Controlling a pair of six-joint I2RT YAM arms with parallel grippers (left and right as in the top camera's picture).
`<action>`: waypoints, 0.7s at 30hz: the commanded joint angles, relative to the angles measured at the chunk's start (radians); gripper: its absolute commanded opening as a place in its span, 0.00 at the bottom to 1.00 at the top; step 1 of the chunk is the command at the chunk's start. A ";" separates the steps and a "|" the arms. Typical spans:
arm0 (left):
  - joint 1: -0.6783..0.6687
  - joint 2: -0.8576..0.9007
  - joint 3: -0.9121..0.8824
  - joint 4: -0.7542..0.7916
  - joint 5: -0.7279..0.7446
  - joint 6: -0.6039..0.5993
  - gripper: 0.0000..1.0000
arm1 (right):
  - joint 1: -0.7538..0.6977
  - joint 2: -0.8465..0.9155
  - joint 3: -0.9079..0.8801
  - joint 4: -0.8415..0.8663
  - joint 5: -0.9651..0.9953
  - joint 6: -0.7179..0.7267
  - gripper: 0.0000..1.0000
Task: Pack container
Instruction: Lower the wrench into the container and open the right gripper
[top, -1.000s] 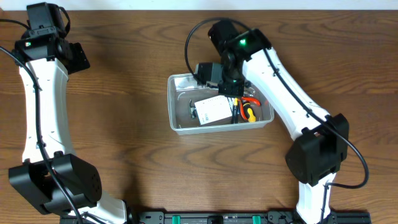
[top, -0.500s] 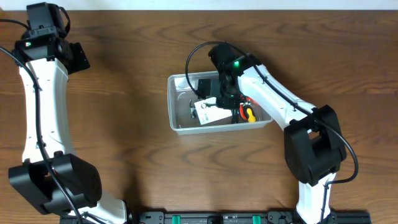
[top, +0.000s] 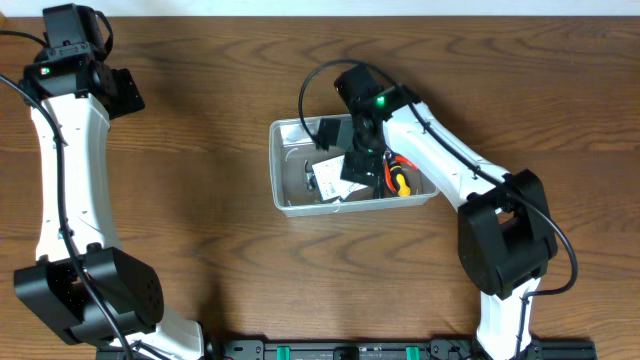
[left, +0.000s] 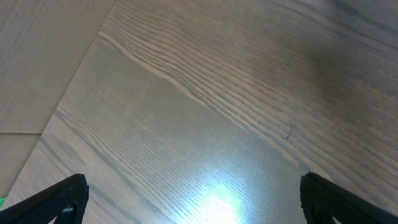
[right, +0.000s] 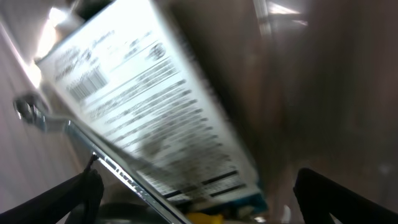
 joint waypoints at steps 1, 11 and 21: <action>0.002 -0.021 0.024 -0.002 -0.005 -0.013 0.98 | 0.008 -0.086 0.126 -0.014 0.035 0.202 0.99; 0.002 -0.021 0.024 -0.002 -0.005 -0.013 0.98 | -0.137 -0.162 0.391 -0.116 0.296 0.632 0.99; 0.002 -0.021 0.024 -0.002 -0.005 -0.013 0.98 | -0.416 -0.177 0.399 -0.127 0.246 0.772 0.99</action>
